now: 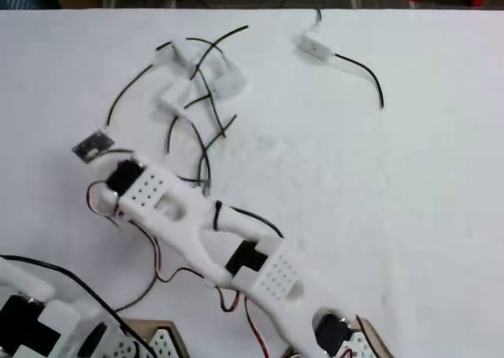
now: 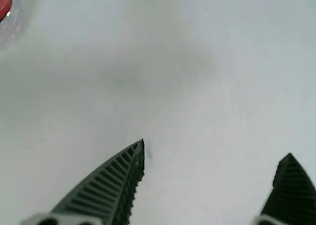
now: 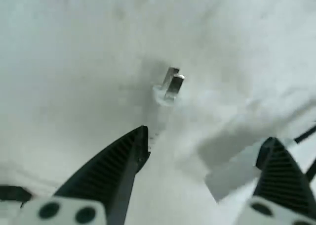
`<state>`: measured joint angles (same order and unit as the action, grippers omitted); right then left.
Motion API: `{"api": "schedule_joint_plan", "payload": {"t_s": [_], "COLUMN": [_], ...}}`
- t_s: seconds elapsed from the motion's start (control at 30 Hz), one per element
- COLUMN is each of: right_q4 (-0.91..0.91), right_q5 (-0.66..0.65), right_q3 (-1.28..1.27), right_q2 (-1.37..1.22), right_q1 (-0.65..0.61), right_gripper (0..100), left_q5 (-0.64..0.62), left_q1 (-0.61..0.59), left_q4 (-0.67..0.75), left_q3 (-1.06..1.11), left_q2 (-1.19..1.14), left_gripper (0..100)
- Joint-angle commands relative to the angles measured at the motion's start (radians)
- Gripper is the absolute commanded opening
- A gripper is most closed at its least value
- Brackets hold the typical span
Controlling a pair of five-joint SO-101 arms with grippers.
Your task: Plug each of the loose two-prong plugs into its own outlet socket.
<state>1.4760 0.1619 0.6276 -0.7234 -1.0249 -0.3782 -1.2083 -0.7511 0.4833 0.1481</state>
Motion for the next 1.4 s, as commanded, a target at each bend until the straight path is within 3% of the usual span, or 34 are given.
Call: {"api": "schedule_joint_plan", "payload": {"t_s": [0.0, 0.23, 0.4, 0.53, 0.67, 0.8, 0.93, 1.03, 1.23, 1.37], "right_q4": [0.223, 0.245, 0.246, 0.246, 0.245, 0.211, 0.065, -0.042, -0.232, -0.357], "right_q5": [-0.006, -0.012, -0.138, -0.167, -0.169, -0.169, -0.161, -0.161, -0.160, -0.160], "right_q3": [0.288, 0.407, 0.371, 0.226, -0.035, -0.330, -0.598, -0.758, -0.985, -1.060], "right_q2": [0.090, 0.228, 0.403, 0.555, 0.679, 0.717, 0.717, 0.717, 0.717, 0.717], "right_q1": [0.056, 0.271, 0.418, 0.527, 0.670, 0.808, 0.901, 0.938, 0.940, 0.943], "right_gripper": [37.6, 37.6, 37.6, 37.6, 37.6, 37.6, 37.6, 37.6, 37.6, 37.6], "left_q5": [0.009, 0.063, 0.061, 0.069, 0.206, 0.215, 0.216, 0.216, 0.209, 0.158], "left_q1": [0.038, 0.156, 0.346, 0.545, 0.565, 0.591, 0.733, 0.796, 0.792, 0.779], "left_q4": [-0.104, -0.393, -0.517, -0.525, -0.476, -0.422, -0.385, -0.400, -0.535, -0.628], "left_q3": [-0.058, -0.037, 0.098, 0.285, 0.405, 0.499, 0.531, 0.440, 0.173, 0.063], "left_q2": [0.076, 0.440, 0.728, 0.898, 0.943, 0.941, 0.875, 0.707, 0.219, 0.047], "left_gripper": [39, 39, 39, 39, 39, 39, 39, 39, 39, 39]}}
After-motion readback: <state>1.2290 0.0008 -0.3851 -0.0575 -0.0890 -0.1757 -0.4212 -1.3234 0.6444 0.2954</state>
